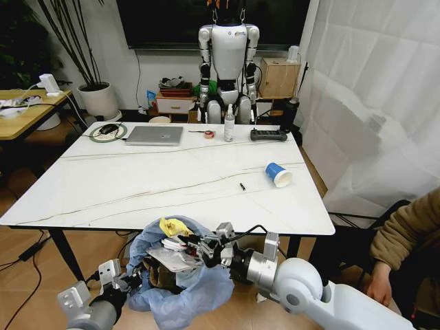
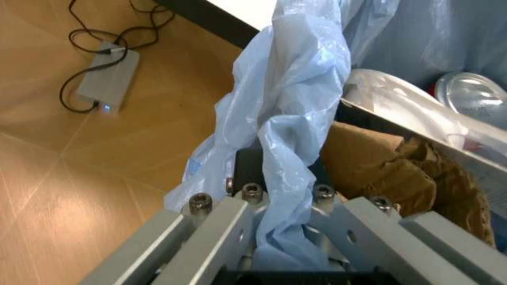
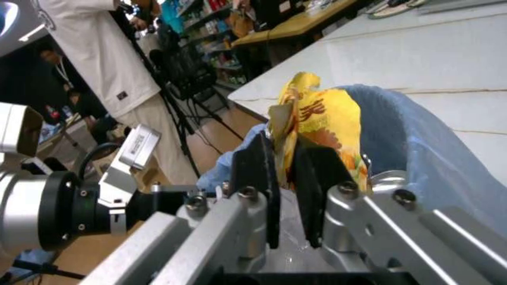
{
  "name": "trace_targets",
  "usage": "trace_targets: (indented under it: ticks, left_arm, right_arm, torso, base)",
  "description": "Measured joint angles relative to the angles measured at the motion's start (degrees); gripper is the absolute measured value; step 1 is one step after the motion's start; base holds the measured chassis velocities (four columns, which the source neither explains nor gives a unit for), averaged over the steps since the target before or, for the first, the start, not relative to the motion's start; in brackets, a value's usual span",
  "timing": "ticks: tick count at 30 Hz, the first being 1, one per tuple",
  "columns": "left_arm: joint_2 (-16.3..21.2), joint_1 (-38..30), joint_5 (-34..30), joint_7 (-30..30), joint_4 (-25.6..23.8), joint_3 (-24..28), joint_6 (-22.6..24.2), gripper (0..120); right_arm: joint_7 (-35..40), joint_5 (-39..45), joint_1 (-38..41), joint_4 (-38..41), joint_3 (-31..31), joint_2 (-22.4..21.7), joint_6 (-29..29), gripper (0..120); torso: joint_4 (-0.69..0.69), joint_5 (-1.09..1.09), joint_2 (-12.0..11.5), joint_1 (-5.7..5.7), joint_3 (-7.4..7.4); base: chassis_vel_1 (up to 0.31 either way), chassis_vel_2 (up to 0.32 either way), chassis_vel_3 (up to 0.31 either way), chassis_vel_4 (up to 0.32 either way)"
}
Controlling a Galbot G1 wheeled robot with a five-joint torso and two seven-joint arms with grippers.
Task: Pick up the trash bin and place the trash from the table into it.
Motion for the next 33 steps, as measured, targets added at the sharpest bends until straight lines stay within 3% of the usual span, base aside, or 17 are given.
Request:
trace_targets:
  ticks: [7, 9, 14, 20, 33]
  left_arm:
    - [0.0, -0.1, 0.1, 0.0, 0.0, 0.1, 0.1, 0]
    - [0.1, 0.1, 0.1, 0.0, 0.2, 0.1, 0.0, 0]
    - [0.1, 0.5, 0.3, 0.0, 0.7, -0.1, 0.0, 0]
    - [0.0, 0.9, 0.6, 0.0, 0.7, -0.3, 0.0, 0]
    - [-0.8, 1.5, 1.4, 0.0, 0.5, -0.8, -0.2, 0]
  right_arm:
    - [0.9, -0.8, -1.6, 0.4, 1.5, -0.3, -0.2, 39]
    - [1.5, -1.0, -1.8, 0.5, 4.4, 0.9, 0.1, 56]
    - [4.2, -1.0, -0.2, -1.2, 7.5, 3.3, 0.5, 71]
    - [9.8, -2.0, 3.3, -9.2, 12.1, 9.8, -1.4, 97]
    - [11.2, -13.1, 12.4, -27.0, 15.4, 19.3, -11.6, 100]
  torso:
    - [0.00, 0.00, 0.0, 0.00, 0.00]
    - [0.00, 0.00, 0.0, 0.00, 0.00]
    - [0.01, -0.01, 0.0, 0.00, 0.00]
    - [0.01, -0.01, 0.0, 0.00, 0.01]
    - [0.01, -0.01, 0.0, 0.01, 0.01]
  base:
    - [0.000, 0.000, 0.000, 0.000]
    - [0.000, 0.000, 0.000, 0.000]
    - [0.000, 0.000, 0.000, 0.000]
    - [0.000, 0.000, 0.000, 0.000]
    - [0.000, 0.000, 0.000, 0.000]
